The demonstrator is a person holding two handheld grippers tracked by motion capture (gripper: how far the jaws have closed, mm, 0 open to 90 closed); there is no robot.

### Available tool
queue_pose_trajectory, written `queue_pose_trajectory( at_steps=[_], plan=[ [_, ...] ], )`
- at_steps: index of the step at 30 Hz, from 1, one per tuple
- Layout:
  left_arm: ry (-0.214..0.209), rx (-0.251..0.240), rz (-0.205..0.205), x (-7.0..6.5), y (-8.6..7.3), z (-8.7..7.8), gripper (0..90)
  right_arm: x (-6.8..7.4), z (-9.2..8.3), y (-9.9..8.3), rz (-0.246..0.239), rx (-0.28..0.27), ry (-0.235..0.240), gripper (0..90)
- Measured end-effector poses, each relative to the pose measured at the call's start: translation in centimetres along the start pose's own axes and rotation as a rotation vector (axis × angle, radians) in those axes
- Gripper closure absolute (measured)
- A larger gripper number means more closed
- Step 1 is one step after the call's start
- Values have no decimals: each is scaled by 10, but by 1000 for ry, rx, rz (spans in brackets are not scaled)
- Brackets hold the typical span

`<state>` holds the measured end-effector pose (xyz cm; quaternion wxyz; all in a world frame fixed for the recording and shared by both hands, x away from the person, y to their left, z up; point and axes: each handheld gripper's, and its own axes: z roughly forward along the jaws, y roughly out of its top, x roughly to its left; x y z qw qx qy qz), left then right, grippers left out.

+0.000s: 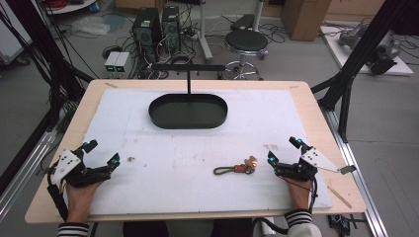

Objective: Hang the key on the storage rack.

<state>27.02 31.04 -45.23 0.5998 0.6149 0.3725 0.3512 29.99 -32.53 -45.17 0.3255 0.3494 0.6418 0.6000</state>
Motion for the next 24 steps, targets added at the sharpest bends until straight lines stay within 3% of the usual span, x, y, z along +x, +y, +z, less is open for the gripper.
queue_pose_trajectory(
  at_steps=[24],
  plan=[
    [-3,5,-3,0,0,0,49,0,3,1,-14,18,8,12]
  ],
)
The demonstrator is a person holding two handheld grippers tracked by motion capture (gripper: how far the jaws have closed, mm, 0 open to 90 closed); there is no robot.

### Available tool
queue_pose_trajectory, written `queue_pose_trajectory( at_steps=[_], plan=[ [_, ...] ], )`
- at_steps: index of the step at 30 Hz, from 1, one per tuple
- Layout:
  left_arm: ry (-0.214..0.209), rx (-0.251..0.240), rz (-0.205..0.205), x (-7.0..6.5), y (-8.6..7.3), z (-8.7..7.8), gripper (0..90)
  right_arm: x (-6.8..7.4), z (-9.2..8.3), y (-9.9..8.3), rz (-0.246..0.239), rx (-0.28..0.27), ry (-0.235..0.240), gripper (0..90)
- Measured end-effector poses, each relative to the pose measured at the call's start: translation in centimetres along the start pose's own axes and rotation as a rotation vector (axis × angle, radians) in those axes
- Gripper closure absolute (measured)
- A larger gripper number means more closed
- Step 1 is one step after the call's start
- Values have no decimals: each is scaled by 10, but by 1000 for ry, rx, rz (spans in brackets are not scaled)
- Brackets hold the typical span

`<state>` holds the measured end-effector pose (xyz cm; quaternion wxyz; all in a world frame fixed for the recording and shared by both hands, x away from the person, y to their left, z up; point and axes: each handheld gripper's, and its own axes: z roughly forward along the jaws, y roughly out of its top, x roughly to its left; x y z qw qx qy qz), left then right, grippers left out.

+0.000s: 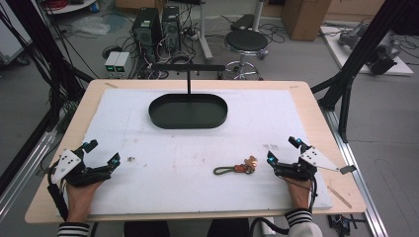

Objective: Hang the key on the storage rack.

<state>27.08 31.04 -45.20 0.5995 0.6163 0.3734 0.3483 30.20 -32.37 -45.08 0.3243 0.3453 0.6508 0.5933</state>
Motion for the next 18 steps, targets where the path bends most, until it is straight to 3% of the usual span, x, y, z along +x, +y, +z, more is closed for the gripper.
queue_pose_trajectory(
  at_steps=[6,7,12,18],
  plan=[
    [0,-2,-1,0,0,0,49,-2,1,2,0,14,15,11],
    [0,-2,-2,0,0,0,49,-2,1,6,-19,17,53,12],
    [0,-1,-2,0,0,0,49,-1,4,23,-49,48,154,11],
    [4,-2,-4,0,0,0,49,1,19,50,-85,128,282,11]
  ],
)
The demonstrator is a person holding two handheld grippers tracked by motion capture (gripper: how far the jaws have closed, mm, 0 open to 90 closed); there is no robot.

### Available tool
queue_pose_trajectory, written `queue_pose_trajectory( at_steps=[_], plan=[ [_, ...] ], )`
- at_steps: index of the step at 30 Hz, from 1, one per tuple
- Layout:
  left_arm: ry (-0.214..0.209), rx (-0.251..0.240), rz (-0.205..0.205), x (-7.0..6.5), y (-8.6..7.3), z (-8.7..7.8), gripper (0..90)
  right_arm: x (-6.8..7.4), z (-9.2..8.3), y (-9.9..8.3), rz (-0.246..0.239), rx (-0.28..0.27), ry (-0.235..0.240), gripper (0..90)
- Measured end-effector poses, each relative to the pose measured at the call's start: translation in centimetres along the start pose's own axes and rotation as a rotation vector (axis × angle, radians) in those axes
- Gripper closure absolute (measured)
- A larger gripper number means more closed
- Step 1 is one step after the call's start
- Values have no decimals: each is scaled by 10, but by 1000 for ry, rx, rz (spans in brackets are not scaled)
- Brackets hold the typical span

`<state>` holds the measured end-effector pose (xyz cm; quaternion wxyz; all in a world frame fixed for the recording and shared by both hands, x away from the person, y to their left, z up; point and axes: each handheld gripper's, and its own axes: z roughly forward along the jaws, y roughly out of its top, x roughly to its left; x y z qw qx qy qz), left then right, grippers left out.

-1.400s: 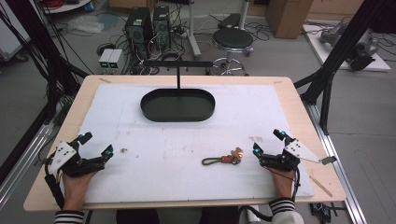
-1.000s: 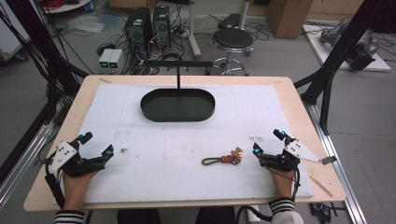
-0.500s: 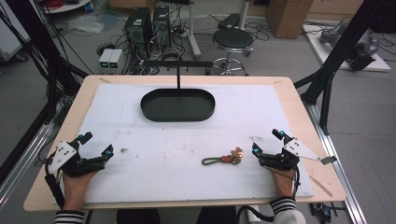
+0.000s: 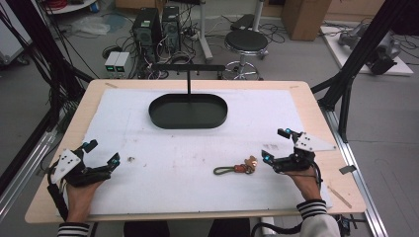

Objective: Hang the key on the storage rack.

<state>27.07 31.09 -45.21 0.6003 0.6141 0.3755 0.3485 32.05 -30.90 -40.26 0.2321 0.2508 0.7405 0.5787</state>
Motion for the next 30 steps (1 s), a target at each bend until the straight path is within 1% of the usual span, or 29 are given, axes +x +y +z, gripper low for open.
queue_pose_trajectory(
  at_steps=[1,3,4,5,6,8,10,13,15,21,24,27,28,29,30],
  plan=[
    [-1,-1,1,0,0,0,49,0,2,4,-3,7,19,11],
    [-1,-1,2,0,0,0,49,0,7,12,-26,35,54,12],
    [-1,0,3,0,0,0,49,0,9,16,-38,46,65,12],
    [-1,0,3,0,0,0,49,0,9,16,-38,46,65,12],
    [-2,0,1,0,0,0,49,1,14,23,-58,74,97,12],
    [-3,2,-1,0,0,0,49,1,17,28,-80,97,113,11],
    [-3,2,-1,0,0,0,49,1,21,33,-89,123,144,12],
    [-2,1,0,0,0,0,49,2,25,38,-106,149,171,12],
    [-2,2,3,0,0,0,49,3,29,40,-118,179,187,11],
    [-2,3,2,0,0,0,49,8,40,46,-181,272,239,12],
    [-1,3,2,0,0,1,49,9,44,50,-193,308,262,12],
    [-1,3,1,0,0,0,49,9,50,52,-206,345,273,12],
    [-2,3,2,0,0,0,49,10,52,53,-210,369,284,12],
    [-2,4,2,0,0,1,49,10,55,53,-222,381,292,13],
    [-2,4,2,0,0,1,49,11,57,53,-221,398,305,18]
  ],
)
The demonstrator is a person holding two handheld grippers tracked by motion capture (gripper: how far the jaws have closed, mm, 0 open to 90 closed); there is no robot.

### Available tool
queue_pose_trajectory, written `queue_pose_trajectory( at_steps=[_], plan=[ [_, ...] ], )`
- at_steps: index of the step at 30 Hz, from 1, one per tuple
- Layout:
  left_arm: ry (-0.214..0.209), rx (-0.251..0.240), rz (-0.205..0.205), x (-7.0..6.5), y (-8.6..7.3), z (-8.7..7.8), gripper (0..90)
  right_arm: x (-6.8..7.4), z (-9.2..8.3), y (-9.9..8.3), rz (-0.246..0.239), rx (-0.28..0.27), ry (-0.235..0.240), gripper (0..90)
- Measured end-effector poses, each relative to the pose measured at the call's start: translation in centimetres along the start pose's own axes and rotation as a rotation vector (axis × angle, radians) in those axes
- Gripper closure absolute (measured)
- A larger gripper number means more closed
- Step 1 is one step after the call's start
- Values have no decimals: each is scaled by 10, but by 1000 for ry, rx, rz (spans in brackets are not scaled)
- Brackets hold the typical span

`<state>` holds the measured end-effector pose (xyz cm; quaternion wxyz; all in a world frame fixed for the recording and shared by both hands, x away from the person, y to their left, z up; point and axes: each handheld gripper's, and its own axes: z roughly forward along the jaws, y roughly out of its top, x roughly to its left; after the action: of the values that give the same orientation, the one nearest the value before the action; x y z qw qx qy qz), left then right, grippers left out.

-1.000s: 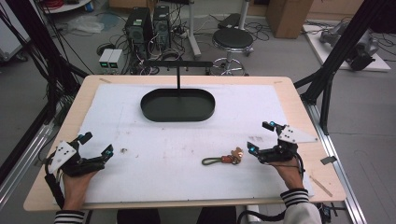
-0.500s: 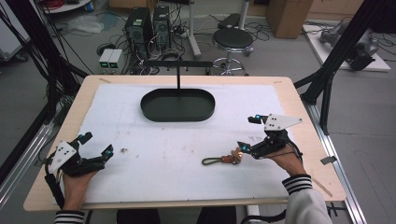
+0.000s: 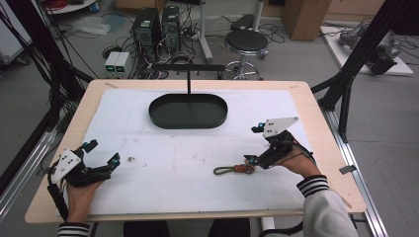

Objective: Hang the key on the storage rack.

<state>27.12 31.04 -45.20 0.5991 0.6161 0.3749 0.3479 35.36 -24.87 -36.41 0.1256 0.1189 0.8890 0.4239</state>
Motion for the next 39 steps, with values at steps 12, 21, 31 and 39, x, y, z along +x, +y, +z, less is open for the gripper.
queue_pose_trajectory(
  at_steps=[12,21,31,39],
  plan=[
    [-1,6,-3,0,0,1,49,5,31,6,-97,245,109,49],
    [-3,7,-5,1,0,0,49,7,43,11,-129,336,133,49],
    [-3,7,-7,1,0,0,49,12,57,8,-149,421,157,49],
    [-3,5,-9,1,0,0,49,18,67,10,-178,488,163,82]
  ],
)
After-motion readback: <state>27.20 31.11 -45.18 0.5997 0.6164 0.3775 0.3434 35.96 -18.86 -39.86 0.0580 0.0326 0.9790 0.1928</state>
